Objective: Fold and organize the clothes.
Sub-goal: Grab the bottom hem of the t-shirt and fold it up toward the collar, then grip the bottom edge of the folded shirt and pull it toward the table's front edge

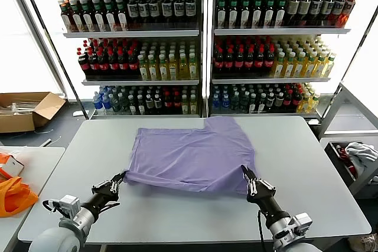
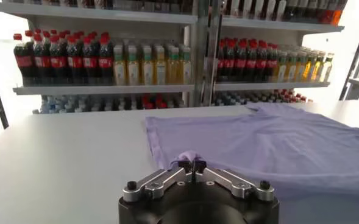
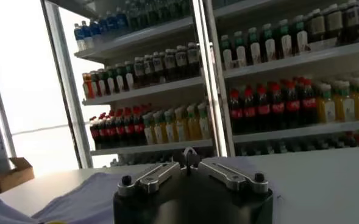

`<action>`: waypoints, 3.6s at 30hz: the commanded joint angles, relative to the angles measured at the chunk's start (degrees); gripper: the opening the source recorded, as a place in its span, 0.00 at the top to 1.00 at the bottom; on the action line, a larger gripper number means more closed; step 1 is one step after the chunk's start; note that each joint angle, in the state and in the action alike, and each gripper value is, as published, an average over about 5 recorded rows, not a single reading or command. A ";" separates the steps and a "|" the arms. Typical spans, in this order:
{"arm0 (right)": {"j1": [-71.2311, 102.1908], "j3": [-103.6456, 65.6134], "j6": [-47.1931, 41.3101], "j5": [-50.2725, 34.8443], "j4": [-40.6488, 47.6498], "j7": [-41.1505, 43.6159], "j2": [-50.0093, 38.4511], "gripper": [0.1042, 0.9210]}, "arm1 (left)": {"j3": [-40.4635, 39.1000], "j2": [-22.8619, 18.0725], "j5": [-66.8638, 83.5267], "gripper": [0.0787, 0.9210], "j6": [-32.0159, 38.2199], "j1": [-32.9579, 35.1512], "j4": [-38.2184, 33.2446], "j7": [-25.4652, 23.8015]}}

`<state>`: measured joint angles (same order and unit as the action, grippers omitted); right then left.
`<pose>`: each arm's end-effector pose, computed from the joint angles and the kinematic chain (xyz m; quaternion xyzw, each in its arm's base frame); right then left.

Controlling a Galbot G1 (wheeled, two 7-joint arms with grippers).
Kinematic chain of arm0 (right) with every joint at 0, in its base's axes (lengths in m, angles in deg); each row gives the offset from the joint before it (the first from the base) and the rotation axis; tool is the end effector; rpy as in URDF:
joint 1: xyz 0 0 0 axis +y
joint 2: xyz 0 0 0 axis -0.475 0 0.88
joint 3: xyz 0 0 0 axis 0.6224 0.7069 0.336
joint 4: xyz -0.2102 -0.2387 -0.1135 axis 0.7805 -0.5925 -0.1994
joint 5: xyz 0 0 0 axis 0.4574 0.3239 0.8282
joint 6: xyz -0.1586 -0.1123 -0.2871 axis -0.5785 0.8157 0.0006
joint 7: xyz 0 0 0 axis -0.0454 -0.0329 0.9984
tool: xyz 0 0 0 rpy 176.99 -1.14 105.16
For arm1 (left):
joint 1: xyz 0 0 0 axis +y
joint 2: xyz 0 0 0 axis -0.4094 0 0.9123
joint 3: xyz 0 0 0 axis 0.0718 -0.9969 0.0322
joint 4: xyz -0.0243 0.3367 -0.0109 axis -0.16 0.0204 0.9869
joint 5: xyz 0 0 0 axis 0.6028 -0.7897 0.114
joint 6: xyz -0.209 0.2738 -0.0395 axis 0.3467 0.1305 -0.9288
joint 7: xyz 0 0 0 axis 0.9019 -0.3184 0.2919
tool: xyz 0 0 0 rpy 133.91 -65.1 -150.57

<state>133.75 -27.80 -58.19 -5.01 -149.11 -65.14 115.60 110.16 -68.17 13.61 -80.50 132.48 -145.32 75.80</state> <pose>0.2543 -0.0419 -0.2865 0.1477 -0.9860 -0.0738 0.0228 0.2495 0.1185 -0.2660 -0.1282 -0.9748 0.0166 0.1821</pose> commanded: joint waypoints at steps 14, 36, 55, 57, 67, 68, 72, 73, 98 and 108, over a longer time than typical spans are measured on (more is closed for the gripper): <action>-16.27 6.81 -5.87 5.82 16.65 -2.06 1.55 0.71 | -3.67 0.45 -1.76 0.78 -0.07 -13.02 12.91 -1.24; 4.95 -0.73 -16.28 11.08 3.29 -10.14 -0.53 0.23 | -5.18 -2.29 -2.84 0.12 0.23 -5.79 11.49 0.57; 3.95 0.37 -15.25 11.04 3.49 -9.82 -0.36 0.90 | -5.36 -2.33 -0.23 0.63 0.71 -5.35 11.04 0.08; 3.95 0.37 -15.04 10.95 3.38 -9.51 -0.45 0.96 | -5.39 -2.26 -0.20 0.69 0.78 -5.36 11.03 0.19; 6.89 0.45 -14.39 10.49 -1.61 -7.35 -1.80 0.99 | -2.44 -1.68 -0.28 0.98 0.60 0.29 5.53 0.59; 7.70 0.47 -14.42 10.49 -2.67 -7.21 -2.01 0.99 | -1.82 -1.76 -0.28 0.99 0.47 1.86 4.28 0.61; 11.76 0.18 -14.46 10.48 -6.85 -7.10 -2.84 0.99 | 0.88 -3.08 -0.29 0.99 -0.07 9.05 -1.36 0.48; 12.87 0.02 -14.42 10.49 -7.77 -7.03 -3.07 0.99 | 1.55 -3.52 -0.33 0.99 -0.14 10.75 -2.75 0.38; 30.48 -3.27 -15.56 13.05 -18.68 -6.68 -3.71 0.94 | 14.77 -6.17 -1.27 0.98 -0.30 31.25 -15.47 -0.97; 20.65 -10.00 -17.55 9.92 -19.61 -6.54 -7.58 0.59 | 17.27 -1.39 2.31 0.66 -1.10 23.95 -16.93 -1.09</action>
<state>158.55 -34.01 -74.67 6.34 -167.34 -71.78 110.13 124.96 -72.86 13.63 -81.07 159.33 -160.29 75.12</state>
